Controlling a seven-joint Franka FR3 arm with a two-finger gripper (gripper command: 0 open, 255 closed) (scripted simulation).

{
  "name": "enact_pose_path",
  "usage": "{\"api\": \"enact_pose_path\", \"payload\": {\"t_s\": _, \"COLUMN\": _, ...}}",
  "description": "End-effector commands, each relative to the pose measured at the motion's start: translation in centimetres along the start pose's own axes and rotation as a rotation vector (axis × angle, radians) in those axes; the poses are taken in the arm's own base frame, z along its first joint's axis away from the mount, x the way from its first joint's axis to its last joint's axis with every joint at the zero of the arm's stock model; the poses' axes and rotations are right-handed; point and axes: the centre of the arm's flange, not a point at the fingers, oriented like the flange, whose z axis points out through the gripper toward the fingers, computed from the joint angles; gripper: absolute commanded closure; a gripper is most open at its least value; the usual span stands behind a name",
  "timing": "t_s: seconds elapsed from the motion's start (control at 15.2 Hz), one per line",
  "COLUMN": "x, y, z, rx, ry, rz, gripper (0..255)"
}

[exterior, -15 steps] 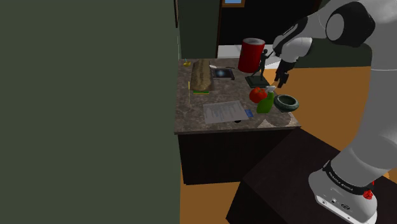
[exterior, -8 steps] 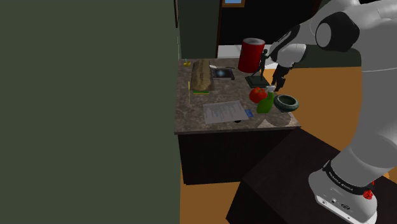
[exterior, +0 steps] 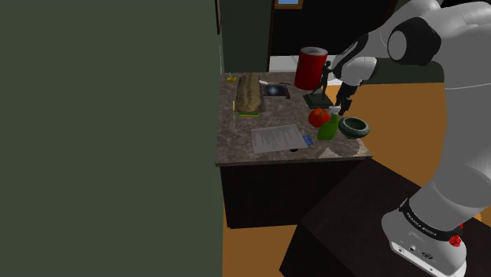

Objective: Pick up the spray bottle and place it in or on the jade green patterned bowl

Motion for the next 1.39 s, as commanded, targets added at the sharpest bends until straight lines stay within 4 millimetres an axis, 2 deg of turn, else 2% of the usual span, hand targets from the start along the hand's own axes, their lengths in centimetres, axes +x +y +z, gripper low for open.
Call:
{"api": "enact_pose_path", "payload": {"t_s": 0.0, "x": 0.0, "y": 0.0, "z": 0.0, "rx": 0.0, "ry": 0.0, "rz": 0.0, "gripper": 0}}
{"api": "enact_pose_path", "payload": {"t_s": 0.07, "x": 0.0, "y": 0.0, "z": 0.0, "rx": 0.0, "ry": 0.0, "rz": 0.0, "gripper": 255}}
{"api": "enact_pose_path", "payload": {"t_s": 0.66, "x": 0.0, "y": 0.0, "z": 0.0, "rx": 0.0, "ry": 0.0, "rz": 0.0, "gripper": 255}}
{"api": "enact_pose_path", "payload": {"t_s": 1.32, "x": 0.4, "y": -0.3, "z": -5.3, "rx": 0.0, "ry": 0.0, "rz": 0.0, "gripper": 255}}
